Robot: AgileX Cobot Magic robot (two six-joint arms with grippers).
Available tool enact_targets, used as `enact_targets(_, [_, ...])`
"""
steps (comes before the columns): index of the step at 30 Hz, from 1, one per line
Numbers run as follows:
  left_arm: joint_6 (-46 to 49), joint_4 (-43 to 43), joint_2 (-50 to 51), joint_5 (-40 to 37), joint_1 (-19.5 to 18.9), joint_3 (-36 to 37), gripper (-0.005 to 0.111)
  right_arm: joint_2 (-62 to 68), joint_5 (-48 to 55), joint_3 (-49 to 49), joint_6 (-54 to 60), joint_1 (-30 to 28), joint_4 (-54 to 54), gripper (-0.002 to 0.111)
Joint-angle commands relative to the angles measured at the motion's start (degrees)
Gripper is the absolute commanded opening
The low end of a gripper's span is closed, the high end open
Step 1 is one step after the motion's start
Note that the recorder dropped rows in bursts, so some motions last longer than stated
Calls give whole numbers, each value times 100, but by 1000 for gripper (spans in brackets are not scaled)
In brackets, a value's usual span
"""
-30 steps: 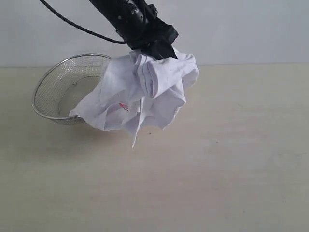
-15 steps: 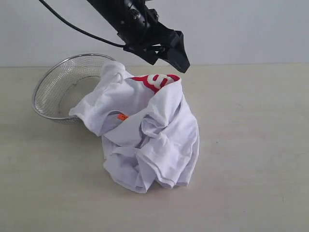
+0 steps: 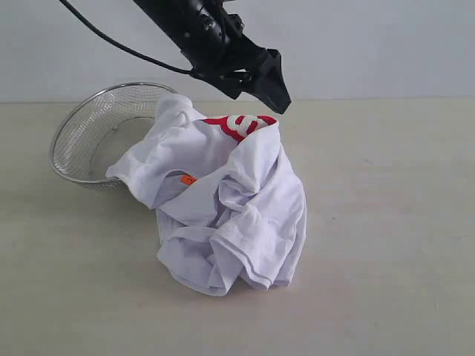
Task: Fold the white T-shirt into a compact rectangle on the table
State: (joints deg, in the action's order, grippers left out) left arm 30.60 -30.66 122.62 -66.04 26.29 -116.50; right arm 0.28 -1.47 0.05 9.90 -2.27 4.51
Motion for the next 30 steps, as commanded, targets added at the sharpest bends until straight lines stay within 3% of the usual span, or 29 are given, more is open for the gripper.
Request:
enact_targets(1, [198, 18, -65, -340, -131, -17, 94, -28, -1477, -5, -339, 8, -209, 0])
enact_targets(5, [83, -6, -191, -392, -377, -17, 94, 23, -1439, -5, -990, 8, -1266, 0])
enact_targets(12, [38, -629, -516, -392, -999, -17, 94, 1823, -1040, -523, -1572, 8, -1319, 0])
enact_targets(16, [-14, -958, -614, -392, -1358, -5, 94, 3425, -941, -1362, -1558, 8, -1271, 0])
enact_targets(21, [92, -891, -660, -392, -1957, -5, 94, 6226, 244, -3463, -1386, 8, -840, 0])
enact_targets(26, [472, -633, -660, -392, -2326, -5, 94, 7218, -918, -4151, -1465, 8, -851, 0])
enact_targets(30, [626, -633, -569, -392, -2549, -5, 94, 7242, -569, -4282, -1374, 8, -840, 0])
